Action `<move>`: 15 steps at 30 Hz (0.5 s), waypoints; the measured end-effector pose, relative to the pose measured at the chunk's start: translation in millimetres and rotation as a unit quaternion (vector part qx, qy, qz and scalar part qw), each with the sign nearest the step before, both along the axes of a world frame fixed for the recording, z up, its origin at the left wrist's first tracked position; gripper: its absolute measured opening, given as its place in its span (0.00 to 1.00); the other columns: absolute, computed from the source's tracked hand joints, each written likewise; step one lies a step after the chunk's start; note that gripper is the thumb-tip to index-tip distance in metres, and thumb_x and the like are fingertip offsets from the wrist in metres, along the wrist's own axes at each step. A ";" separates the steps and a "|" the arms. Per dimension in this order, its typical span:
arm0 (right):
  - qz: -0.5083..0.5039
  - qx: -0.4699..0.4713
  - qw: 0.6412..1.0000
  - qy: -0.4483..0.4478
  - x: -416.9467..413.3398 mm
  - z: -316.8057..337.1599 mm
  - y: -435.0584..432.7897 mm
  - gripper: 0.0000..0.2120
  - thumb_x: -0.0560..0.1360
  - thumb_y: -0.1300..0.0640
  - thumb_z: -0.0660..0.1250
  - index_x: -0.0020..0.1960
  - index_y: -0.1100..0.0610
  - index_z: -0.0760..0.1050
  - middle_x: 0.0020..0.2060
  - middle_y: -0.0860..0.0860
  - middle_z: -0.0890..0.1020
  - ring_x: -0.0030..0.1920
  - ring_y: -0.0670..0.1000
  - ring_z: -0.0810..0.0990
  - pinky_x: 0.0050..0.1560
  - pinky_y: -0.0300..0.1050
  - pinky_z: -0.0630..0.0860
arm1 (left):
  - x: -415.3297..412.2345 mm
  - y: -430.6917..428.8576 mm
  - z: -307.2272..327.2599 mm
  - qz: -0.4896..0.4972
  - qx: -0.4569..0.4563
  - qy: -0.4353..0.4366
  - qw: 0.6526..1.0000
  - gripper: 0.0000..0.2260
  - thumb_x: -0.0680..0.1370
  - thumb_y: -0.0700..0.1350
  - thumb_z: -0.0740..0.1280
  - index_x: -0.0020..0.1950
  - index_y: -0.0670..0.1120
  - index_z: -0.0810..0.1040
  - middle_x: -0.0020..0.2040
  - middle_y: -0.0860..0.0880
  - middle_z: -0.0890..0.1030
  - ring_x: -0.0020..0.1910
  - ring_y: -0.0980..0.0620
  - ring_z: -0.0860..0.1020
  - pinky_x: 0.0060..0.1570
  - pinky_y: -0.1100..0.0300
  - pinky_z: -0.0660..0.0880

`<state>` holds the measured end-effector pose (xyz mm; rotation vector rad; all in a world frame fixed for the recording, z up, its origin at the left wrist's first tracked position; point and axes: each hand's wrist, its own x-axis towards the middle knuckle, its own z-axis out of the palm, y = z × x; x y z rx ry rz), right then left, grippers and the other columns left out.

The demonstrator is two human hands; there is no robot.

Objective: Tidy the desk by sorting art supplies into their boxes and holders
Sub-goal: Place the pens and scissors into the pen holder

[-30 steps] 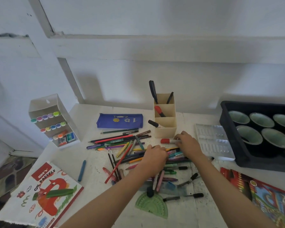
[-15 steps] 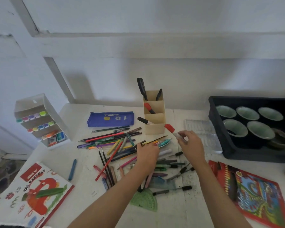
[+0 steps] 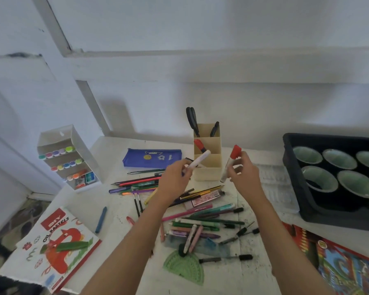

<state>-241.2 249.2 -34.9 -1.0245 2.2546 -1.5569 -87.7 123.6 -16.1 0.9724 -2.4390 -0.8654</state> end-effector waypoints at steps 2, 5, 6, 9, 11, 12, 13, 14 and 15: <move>0.001 -0.018 1.000 0.008 -2.9 7.2 -9.7 0.05 0.79 0.58 0.61 0.54 0.52 0.68 0.41 0.46 0.78 0.35 0.46 0.80 0.37 0.44 0.80 | -1.8 -8.4 6.9 0.015 -0.023 0.006 1.000 0.12 0.80 0.45 0.62 0.63 0.48 0.76 0.48 0.49 0.78 0.34 0.58 0.72 0.33 0.63 0.70; 0.010 -0.027 0.999 0.044 -6.9 18.8 -27.2 0.04 0.79 0.57 0.61 0.53 0.54 0.68 0.42 0.47 0.77 0.37 0.42 0.78 0.40 0.34 0.77 | -11.2 -23.6 18.6 0.030 -0.068 -0.014 0.997 0.13 0.79 0.46 0.64 0.63 0.47 0.78 0.48 0.50 0.75 0.41 0.55 0.71 0.37 0.65 0.67; 0.018 -0.031 0.998 0.055 -7.5 22.9 -32.8 0.04 0.79 0.57 0.61 0.53 0.54 0.68 0.42 0.47 0.77 0.36 0.41 0.78 0.40 0.31 0.76 | -15.9 -28.4 22.8 0.039 -0.076 -0.023 0.996 0.13 0.78 0.46 0.65 0.62 0.46 0.79 0.47 0.50 0.74 0.42 0.54 0.71 0.38 0.63 0.68; 0.016 -0.040 0.995 0.089 -10.5 34.4 -50.8 0.05 0.79 0.57 0.61 0.54 0.55 0.69 0.43 0.47 0.77 0.37 0.42 0.77 0.38 0.27 0.72 | -33.2 -41.6 31.9 0.041 -0.089 -0.078 0.992 0.13 0.77 0.45 0.68 0.60 0.44 0.80 0.48 0.49 0.70 0.42 0.52 0.71 0.40 0.60 0.68; 0.007 -0.023 0.992 0.125 -16.1 35.1 -64.6 0.07 0.79 0.56 0.62 0.56 0.57 0.71 0.44 0.50 0.78 0.39 0.47 0.78 0.41 0.34 0.75 | -44.7 -47.1 36.2 0.022 -0.105 -0.131 0.986 0.13 0.76 0.44 0.70 0.60 0.42 0.80 0.52 0.47 0.71 0.44 0.49 0.74 0.44 0.59 0.71; 0.012 0.001 0.989 0.145 -19.5 34.4 -72.3 0.09 0.79 0.55 0.61 0.56 0.58 0.71 0.43 0.51 0.79 0.39 0.50 0.79 0.42 0.39 0.76 | -49.6 -49.5 38.1 0.013 -0.107 -0.143 0.984 0.15 0.75 0.43 0.71 0.60 0.41 0.79 0.55 0.45 0.71 0.46 0.47 0.75 0.47 0.58 0.72; 0.021 0.038 0.986 0.162 -22.9 32.7 -79.8 0.10 0.79 0.53 0.61 0.56 0.58 0.72 0.43 0.52 0.80 0.40 0.51 0.79 0.43 0.42 0.77 | -54.6 -52.4 38.4 0.005 -0.100 -0.139 0.985 0.17 0.74 0.44 0.72 0.61 0.40 0.78 0.56 0.44 0.71 0.48 0.46 0.76 0.48 0.58 0.72; 0.029 0.084 0.980 0.177 -26.4 29.4 -87.3 0.11 0.79 0.52 0.61 0.56 0.58 0.72 0.43 0.53 0.81 0.40 0.52 0.80 0.44 0.43 0.78 | -59.2 -54.1 38.5 -0.001 -0.083 -0.118 0.990 0.20 0.73 0.45 0.73 0.63 0.40 0.77 0.57 0.44 0.71 0.50 0.45 0.76 0.49 0.57 0.72; 0.036 0.136 0.972 0.188 -28.2 26.0 -93.3 0.11 0.79 0.51 0.61 0.55 0.58 0.72 0.44 0.54 0.81 0.41 0.53 0.80 0.45 0.45 0.78 | -62.5 -54.9 38.4 -0.001 -0.053 -0.088 0.995 0.23 0.72 0.45 0.74 0.64 0.40 0.75 0.57 0.43 0.70 0.51 0.45 0.76 0.51 0.57 0.72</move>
